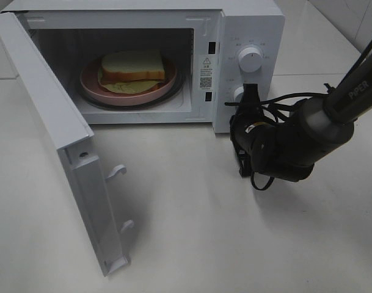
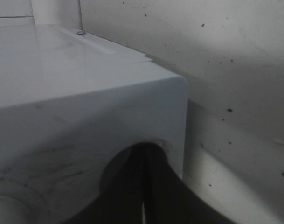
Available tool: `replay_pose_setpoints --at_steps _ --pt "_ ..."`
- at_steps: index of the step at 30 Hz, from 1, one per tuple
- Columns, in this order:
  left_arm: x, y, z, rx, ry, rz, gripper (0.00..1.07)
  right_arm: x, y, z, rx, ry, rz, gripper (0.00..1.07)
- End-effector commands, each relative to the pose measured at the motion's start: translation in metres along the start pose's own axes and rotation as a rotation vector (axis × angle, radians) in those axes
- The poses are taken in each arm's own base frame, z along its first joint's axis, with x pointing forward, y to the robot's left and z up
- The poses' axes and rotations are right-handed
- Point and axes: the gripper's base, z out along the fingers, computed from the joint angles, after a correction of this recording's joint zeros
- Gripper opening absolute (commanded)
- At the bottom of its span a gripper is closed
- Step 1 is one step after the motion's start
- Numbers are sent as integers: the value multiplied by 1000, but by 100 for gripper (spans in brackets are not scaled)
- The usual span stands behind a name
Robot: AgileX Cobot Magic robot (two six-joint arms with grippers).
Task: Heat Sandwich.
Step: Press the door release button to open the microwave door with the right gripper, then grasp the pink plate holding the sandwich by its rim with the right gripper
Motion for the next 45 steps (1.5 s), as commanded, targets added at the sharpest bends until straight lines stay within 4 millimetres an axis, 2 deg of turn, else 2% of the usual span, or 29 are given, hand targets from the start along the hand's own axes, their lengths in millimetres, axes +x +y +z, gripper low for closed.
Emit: replay_pose_setpoints --at_steps 1,9,16,24,37,45 --pt "1 0 -1 3 -24 -1 98 -4 31 9 -139 -7 -1 0" --pt "1 0 -1 3 -24 -1 98 -1 31 3 -60 27 -20 0" --pt "1 0 -1 3 -24 -1 98 -7 15 -19 36 36 -37 0" --pt "1 0 -1 3 -24 -1 98 -14 8 -41 91 41 -48 0" --pt "1 0 -1 3 -24 -1 98 -17 25 -81 165 142 -212 0" --pt "1 0 -1 3 -24 -1 98 -12 38 -110 238 317 -509 0"
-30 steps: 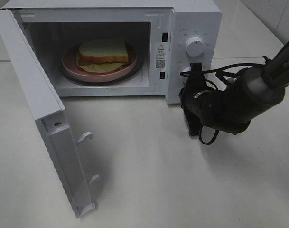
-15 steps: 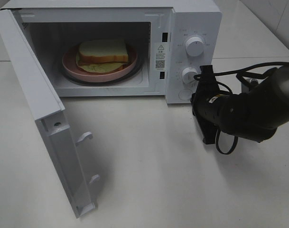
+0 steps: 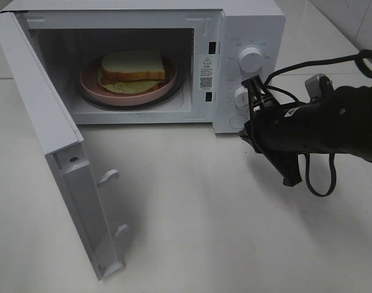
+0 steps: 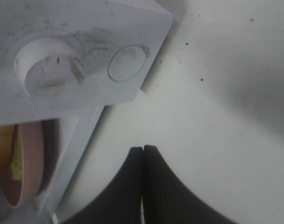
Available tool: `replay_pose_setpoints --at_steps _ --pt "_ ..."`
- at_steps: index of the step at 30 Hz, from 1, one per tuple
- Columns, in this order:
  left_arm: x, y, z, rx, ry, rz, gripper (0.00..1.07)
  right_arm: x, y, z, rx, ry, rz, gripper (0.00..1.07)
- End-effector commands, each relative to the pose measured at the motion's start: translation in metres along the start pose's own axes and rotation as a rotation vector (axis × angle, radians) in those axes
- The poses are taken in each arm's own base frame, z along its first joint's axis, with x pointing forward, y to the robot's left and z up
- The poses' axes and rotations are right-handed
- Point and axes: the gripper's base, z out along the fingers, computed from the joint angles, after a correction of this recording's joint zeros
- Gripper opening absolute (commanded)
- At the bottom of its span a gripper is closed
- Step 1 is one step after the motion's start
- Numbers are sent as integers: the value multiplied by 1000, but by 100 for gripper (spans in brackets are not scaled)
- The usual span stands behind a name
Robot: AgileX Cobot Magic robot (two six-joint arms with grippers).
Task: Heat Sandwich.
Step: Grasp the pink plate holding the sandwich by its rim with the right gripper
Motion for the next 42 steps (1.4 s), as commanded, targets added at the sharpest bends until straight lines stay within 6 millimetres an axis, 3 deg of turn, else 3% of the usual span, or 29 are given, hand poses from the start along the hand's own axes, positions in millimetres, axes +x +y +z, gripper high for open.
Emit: replay_pose_setpoints --at_steps 1,9,15,27,35,36,40,42 --pt "1 0 -1 3 -24 -1 98 4 2 -9 18 51 -123 0" --pt "1 0 -1 3 -24 -1 98 14 -1 -31 94 239 -462 2" --pt "1 0 -1 3 -24 -1 98 19 -2 -37 155 352 -626 3" --pt "1 0 -1 3 -24 -1 98 18 7 -51 264 598 -1168 5" --pt "1 0 -1 3 -24 -1 98 18 15 -60 175 791 -1600 7" --pt "1 0 -1 3 -24 -1 98 18 17 -62 121 834 -1742 7" --pt "1 0 -1 3 -24 -1 98 18 20 -65 33 904 -1945 8" --pt "1 0 -1 3 -24 -1 98 18 23 -67 -82 961 -2172 8"
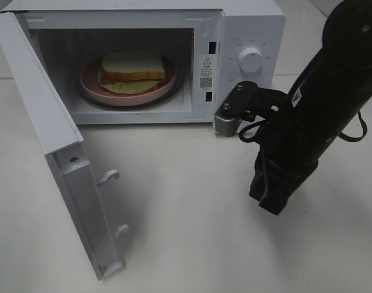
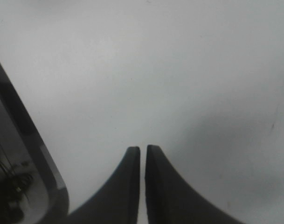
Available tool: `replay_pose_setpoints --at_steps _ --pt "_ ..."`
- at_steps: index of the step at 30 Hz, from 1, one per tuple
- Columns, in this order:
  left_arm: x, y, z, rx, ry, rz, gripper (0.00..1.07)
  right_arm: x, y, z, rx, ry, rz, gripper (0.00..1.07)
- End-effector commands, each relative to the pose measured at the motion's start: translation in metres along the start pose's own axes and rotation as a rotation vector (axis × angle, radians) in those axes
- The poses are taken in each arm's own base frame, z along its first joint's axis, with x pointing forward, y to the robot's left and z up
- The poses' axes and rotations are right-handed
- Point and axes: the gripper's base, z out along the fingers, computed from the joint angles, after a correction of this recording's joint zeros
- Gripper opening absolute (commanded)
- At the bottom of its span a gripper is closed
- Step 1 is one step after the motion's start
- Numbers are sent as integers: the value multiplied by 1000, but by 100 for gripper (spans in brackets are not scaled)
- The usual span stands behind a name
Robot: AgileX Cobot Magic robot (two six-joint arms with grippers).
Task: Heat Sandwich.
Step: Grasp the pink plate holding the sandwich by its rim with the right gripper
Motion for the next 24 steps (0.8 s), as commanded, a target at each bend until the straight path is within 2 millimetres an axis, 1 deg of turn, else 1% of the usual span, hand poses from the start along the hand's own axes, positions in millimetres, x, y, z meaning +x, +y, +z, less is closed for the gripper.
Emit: replay_pose_setpoints --at_steps 1,2,3,4,5,6,7,8,12,15,18,19,20,21,23,24 --pt "1 0 -1 3 -24 -1 98 0 1 -6 -10 10 -243 8" --pt "1 0 -1 3 -24 -1 98 0 1 -6 -13 17 -319 9" --pt "1 0 -1 3 -24 -1 98 0 0 -7 -5 32 -452 9" --pt "1 0 -1 3 -24 -1 98 1 -1 -7 0 40 -520 9" --pt "1 0 -1 3 -24 -1 98 1 -1 -7 0 40 -520 9" --pt "1 0 -1 3 -24 -1 98 2 -2 -7 5 49 -573 9" --pt "1 0 -1 3 -24 -1 98 3 -4 -8 18 75 -680 9" --pt "1 0 -1 3 -24 -1 98 4 -5 -8 27 91 -720 9" --pt "1 0 -1 3 -24 -1 98 6 -10 -8 69 143 -786 11" --pt "1 0 -1 3 -24 -1 98 6 -12 -9 95 152 -789 14" --pt "1 0 -1 3 -24 -1 98 4 -15 -9 136 135 -750 29" --pt "1 0 -1 3 -24 -1 98 4 -15 -9 136 135 -750 29" --pt "1 0 -1 3 -24 -1 98 3 -16 -9 148 126 -735 36" --pt "1 0 -1 3 -24 -1 98 1 -17 -9 164 114 -712 49" --pt "1 0 -1 3 -24 -1 98 1 -17 -9 168 109 -686 64" --pt "1 0 -1 3 -24 -1 98 1 -17 -9 168 109 -686 64"
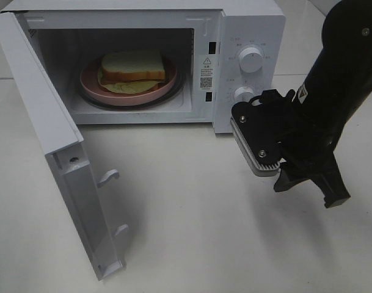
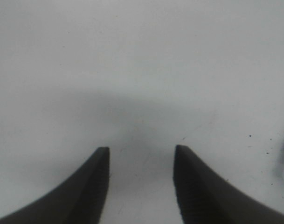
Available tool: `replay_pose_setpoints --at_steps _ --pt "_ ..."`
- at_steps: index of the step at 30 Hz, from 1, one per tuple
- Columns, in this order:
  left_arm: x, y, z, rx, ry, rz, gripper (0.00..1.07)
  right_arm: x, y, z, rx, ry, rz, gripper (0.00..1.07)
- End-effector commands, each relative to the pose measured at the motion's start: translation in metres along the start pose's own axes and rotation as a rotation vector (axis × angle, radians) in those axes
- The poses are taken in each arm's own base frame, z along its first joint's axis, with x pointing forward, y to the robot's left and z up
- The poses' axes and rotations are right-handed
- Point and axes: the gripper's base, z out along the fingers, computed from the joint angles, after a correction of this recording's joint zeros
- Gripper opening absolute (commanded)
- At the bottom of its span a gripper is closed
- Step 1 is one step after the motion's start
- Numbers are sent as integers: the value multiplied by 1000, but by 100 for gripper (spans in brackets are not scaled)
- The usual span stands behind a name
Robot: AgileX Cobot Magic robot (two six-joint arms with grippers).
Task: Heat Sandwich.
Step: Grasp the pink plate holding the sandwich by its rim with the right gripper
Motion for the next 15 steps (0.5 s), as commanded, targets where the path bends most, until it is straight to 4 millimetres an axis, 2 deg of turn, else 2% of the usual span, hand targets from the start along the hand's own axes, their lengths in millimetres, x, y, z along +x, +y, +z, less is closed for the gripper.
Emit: replay_pose_setpoints --at_steps 1,4,6,15 --pt "1 0 -1 3 -24 -1 98 -1 -2 -4 25 -5 66 81" --pt "1 0 -1 3 -24 -1 98 -2 -2 -4 22 -15 160 96" --pt "1 0 -1 3 -24 -1 98 -2 -2 -4 28 -17 184 99" --pt "1 0 -1 3 -24 -1 98 -3 -7 -7 67 -4 143 96"
